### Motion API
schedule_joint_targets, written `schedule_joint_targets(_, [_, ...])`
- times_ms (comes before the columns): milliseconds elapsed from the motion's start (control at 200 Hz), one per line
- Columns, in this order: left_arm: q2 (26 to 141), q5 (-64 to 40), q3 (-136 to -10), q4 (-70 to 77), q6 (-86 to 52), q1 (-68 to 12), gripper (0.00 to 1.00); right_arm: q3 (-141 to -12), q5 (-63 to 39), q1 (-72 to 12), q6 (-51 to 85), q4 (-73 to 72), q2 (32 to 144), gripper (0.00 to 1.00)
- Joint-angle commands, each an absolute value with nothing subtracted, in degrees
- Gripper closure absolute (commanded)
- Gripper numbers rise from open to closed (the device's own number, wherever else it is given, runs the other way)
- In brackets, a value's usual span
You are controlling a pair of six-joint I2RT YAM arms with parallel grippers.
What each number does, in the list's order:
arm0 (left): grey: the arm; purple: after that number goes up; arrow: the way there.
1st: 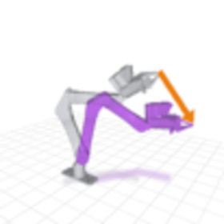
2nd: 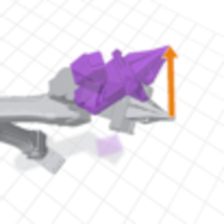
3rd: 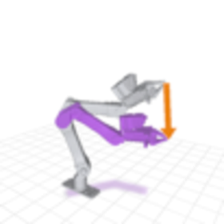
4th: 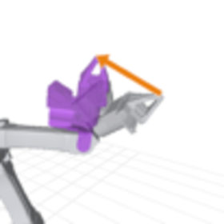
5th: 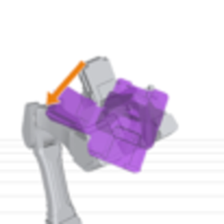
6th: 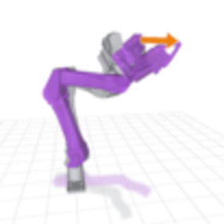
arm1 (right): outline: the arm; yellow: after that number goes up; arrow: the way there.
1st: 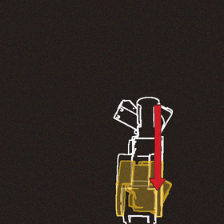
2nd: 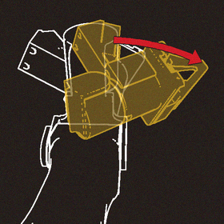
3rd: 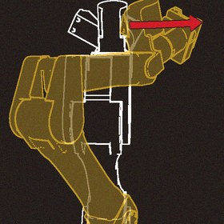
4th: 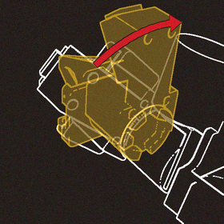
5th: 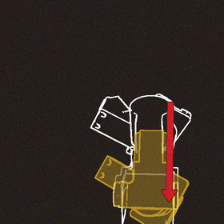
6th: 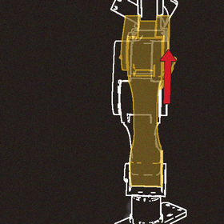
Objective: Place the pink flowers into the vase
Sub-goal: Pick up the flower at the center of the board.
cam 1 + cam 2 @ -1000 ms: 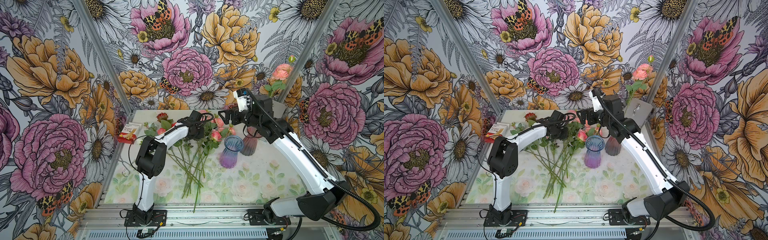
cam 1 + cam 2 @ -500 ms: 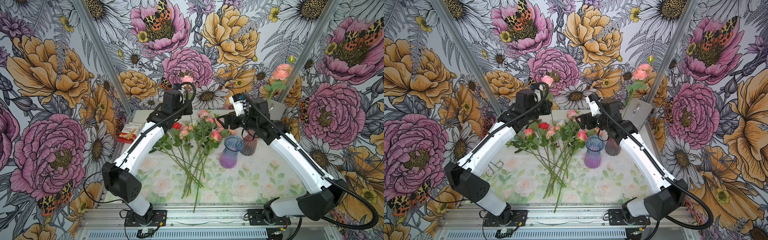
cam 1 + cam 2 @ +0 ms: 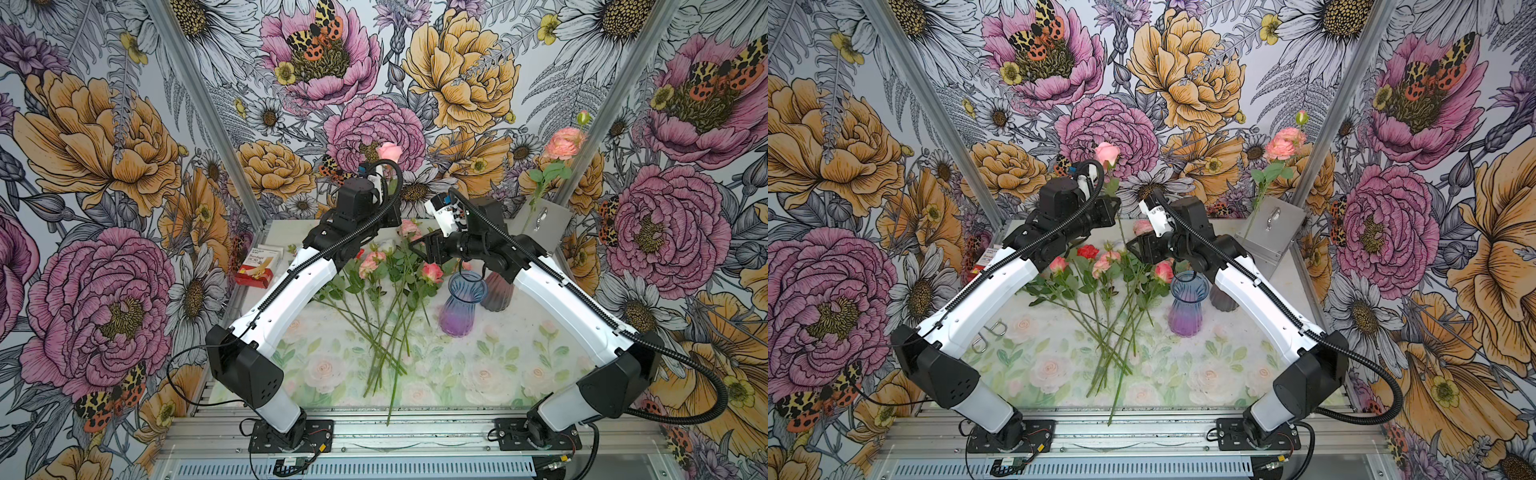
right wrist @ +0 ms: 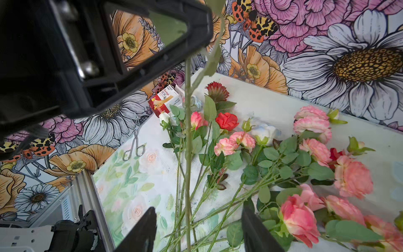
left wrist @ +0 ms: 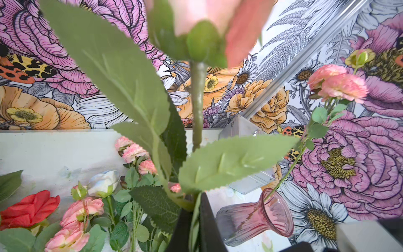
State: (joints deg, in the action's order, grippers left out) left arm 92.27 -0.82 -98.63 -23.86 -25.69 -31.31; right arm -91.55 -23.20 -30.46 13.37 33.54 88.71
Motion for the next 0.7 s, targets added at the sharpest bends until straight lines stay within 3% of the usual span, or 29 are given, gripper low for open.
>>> schedule_joint_targets(0, [90.3,-0.4,-97.4,-21.9,-27.4,-31.9,0.98,-94.0,-25.1,-30.8,15.3,30.5,89.2,0.41])
schedule_joint_targets(530, [91.1,-1.9,-96.6,-19.3,-30.0,-33.1,0.98,-97.9,-25.8,-31.3,16.8,29.1,93.3,0.5])
schedule_joint_targets(695, [91.1,-2.5,-96.6,-19.3,-30.2,-33.1,0.98,-98.8,-25.3,-31.3,17.2,29.0,94.1,0.63])
